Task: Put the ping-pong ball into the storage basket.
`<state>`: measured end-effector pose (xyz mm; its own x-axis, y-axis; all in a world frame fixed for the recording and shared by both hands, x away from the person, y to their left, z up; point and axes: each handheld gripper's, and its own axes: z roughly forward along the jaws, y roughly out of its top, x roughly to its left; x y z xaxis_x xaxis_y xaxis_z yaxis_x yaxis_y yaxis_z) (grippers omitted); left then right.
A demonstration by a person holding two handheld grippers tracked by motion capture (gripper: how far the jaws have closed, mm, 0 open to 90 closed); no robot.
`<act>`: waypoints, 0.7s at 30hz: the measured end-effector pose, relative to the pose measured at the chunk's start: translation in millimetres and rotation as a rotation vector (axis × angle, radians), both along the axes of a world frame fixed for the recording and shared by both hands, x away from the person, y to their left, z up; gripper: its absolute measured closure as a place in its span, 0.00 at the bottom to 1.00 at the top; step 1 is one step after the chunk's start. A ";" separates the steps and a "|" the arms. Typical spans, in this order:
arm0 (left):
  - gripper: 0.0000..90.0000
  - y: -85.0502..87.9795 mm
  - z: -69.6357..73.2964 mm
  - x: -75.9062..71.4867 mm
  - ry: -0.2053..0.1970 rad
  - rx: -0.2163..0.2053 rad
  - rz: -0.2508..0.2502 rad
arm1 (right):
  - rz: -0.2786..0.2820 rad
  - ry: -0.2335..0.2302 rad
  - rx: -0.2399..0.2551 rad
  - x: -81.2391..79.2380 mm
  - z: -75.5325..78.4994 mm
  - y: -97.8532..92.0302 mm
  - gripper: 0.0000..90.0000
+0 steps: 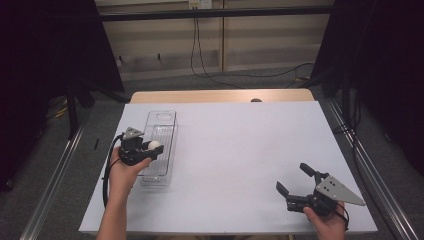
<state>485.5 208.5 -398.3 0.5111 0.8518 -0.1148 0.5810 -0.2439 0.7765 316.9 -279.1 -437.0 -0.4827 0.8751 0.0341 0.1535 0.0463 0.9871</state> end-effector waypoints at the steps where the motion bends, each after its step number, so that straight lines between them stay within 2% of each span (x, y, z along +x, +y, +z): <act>1: 0.56 0.2 0.1 0.0 0.005 -0.002 -0.003 | -0.002 0.001 0.000 0.2 -0.2 0.0 0.02; 8: 0.56 0.2 0.0 -0.2 0.007 -0.001 -0.004 | -0.003 -0.003 0.002 -0.1 0.1 0.3 0.02; 10: 0.56 1.3 0.1 0.0 0.009 0.015 -0.011 | -0.002 -0.002 0.002 -0.2 0.2 0.0 0.02; 18: 0.56 0.4 -0.5 -0.2 0.010 0.025 -0.008 | -0.007 -0.002 0.008 -0.1 0.6 0.2 0.02; 21: 0.56 -0.1 -0.9 -0.4 0.008 0.012 -0.006 | -0.011 -0.004 0.009 0.1 0.5 0.0 0.02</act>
<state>485.1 208.4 -399.2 0.5151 0.8503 -0.1082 0.5855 -0.2569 0.7689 317.0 -279.0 -436.5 -0.4733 0.8800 0.0402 0.1504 0.0358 0.9880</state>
